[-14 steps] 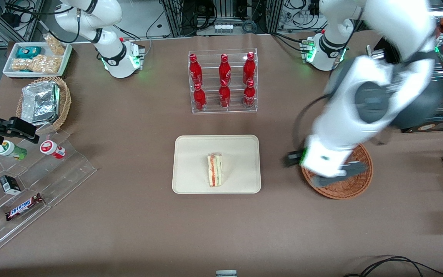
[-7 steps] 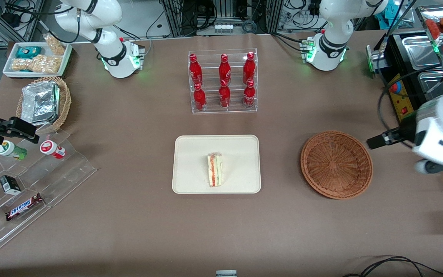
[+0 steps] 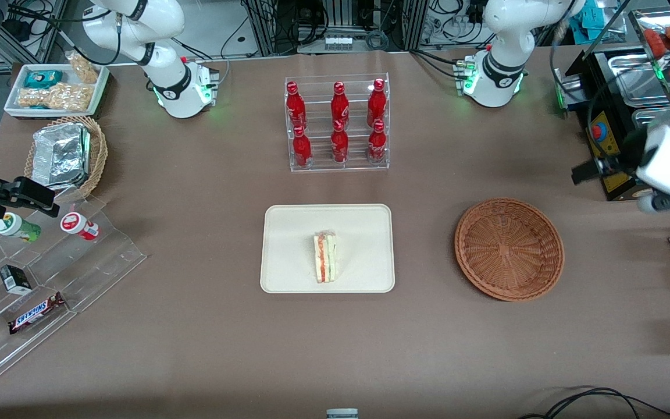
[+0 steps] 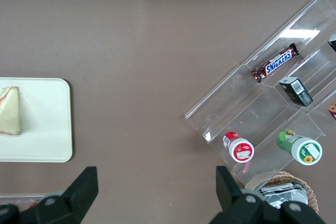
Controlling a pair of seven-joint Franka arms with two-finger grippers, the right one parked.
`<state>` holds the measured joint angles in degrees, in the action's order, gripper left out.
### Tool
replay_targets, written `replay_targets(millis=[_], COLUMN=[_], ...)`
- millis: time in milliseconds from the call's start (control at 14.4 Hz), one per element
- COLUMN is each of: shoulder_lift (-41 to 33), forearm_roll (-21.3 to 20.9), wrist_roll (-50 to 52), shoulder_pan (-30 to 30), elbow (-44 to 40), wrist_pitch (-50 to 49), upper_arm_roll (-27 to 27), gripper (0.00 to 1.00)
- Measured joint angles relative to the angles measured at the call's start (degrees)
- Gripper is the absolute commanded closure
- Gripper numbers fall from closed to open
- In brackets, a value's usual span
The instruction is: Place sandwich from basket to tray
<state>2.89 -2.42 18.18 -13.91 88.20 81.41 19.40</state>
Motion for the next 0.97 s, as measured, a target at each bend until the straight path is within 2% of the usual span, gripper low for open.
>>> replay_targets(millis=[278,557,974], shoulder_lift=[-2.0,-2.0,-2.0], forearm_roll=[-0.4,-0.5,-0.3], wrist_roll=[-2.5,-4.9,-5.5], shoulder_pan=[0.2,4.1,5.2], elbow=[-1.2,-2.4,-3.7], wrist_pitch=[-1.5,-3.5,-3.5], upper_arm_roll=[-0.5,-6.0,-6.6], gripper=[0.00,0.00,0.00])
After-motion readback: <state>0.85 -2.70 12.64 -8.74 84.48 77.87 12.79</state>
